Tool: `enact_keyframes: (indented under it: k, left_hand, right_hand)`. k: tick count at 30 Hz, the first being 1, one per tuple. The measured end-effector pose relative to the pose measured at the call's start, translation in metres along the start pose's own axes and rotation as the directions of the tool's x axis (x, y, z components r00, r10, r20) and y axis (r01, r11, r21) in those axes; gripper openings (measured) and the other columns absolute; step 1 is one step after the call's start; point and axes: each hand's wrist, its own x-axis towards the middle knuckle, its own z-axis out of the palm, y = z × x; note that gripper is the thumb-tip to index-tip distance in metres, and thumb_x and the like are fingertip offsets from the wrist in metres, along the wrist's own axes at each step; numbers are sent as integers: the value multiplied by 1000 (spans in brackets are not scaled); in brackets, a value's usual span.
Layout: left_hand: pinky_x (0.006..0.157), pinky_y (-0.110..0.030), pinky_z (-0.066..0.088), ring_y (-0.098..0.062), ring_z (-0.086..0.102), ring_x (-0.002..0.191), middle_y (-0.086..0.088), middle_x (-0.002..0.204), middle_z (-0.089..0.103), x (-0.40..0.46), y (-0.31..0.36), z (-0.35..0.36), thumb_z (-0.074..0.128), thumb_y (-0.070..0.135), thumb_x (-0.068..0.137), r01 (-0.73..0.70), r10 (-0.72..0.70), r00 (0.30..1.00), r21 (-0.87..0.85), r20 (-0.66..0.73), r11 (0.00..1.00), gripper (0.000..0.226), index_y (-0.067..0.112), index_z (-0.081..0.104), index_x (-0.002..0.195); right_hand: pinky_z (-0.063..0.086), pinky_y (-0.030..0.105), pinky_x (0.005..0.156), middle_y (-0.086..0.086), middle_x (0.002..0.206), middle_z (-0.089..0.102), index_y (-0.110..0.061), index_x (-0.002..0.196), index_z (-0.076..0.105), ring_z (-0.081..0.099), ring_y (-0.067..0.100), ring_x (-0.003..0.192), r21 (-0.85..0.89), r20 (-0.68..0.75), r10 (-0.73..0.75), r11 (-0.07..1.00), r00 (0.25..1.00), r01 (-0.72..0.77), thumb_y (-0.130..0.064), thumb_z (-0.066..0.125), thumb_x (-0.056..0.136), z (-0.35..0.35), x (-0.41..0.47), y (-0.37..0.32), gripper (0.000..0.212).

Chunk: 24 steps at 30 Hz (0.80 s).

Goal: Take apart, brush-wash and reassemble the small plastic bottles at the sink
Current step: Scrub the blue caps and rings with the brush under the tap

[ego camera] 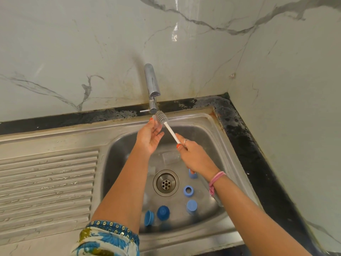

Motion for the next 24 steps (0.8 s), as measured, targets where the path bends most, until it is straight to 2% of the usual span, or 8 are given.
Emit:
enact_keyframes:
  k: [3, 5, 8, 14, 16, 18, 21, 24]
  left_hand:
    - [105, -41, 44, -14, 60, 78, -4, 79, 61, 5, 2, 4, 51, 19, 99, -17, 12, 998, -88, -60, 996, 16, 7, 62, 100]
    - [92, -38, 54, -15, 65, 79, -6, 83, 67, 10, 4, 5, 53, 17, 98, -48, 28, 996, -232, -89, 972, 23, 2, 60, 114]
    - [75, -32, 57, -14, 69, 74, -5, 78, 73, 12, 4, 6, 54, 14, 98, -59, 28, 994, -295, -108, 954, 27, 0, 59, 120]
    - [97, -38, 50, -19, 64, 83, -10, 94, 65, 11, -1, 10, 50, 12, 100, -13, 0, 995, -137, -96, 990, 14, 5, 59, 106]
    - [97, -40, 50, -20, 65, 83, -11, 92, 66, 12, 2, 9, 51, 15, 99, -6, -7, 994, -123, -107, 992, 13, 5, 59, 100]
    - [92, -39, 53, -21, 66, 83, -12, 92, 66, 13, 4, 9, 53, 17, 99, -21, 1, 991, -148, -134, 989, 18, 2, 59, 107]
    - [81, -37, 57, -22, 66, 84, -12, 94, 65, 21, 7, 8, 54, 15, 98, -72, 26, 984, -258, -176, 964, 33, 0, 53, 128]
    - [70, -34, 58, -22, 67, 78, -14, 92, 67, 18, 2, 12, 51, 14, 100, -40, 17, 989, -160, -144, 986, 33, 1, 51, 130]
  right_hand:
    - [52, 36, 62, -4, 76, 49, -36, 148, 31, 50, 16, 66, -67, -25, -10, 998, 1000, 8, -28, 36, 103, 9, -1, 2, 46]
    - [52, 40, 69, -5, 70, 46, -36, 149, 30, 47, 14, 63, -92, -19, -30, 995, 999, 28, -29, 35, 103, 18, -8, 3, 47]
    - [48, 37, 63, -5, 68, 45, -34, 150, 29, 44, 11, 57, -109, -17, -39, 993, 999, 37, -28, 35, 103, 21, -10, 6, 47]
    - [42, 27, 54, -5, 76, 50, -37, 148, 32, 51, 15, 64, -84, -10, -6, 996, 1000, 5, -29, 35, 103, 8, 10, 5, 45]
    - [45, 32, 62, -2, 80, 51, -35, 149, 31, 52, 18, 70, -111, -8, -13, 994, 1000, 12, -29, 35, 104, 8, 9, 5, 46]
    - [45, 34, 62, -1, 74, 50, -34, 149, 30, 50, 16, 64, -127, -5, -25, 992, 1000, 24, -29, 34, 104, 13, 3, 7, 46]
    - [35, 21, 47, -4, 65, 46, -33, 149, 31, 44, 10, 52, -140, 0, -45, 989, 999, 44, -29, 34, 104, 25, -11, 6, 45]
    - [49, 34, 59, -2, 71, 50, -34, 149, 30, 53, 17, 64, -136, -28, -17, 991, 999, 14, -30, 33, 104, 19, -5, 5, 46]
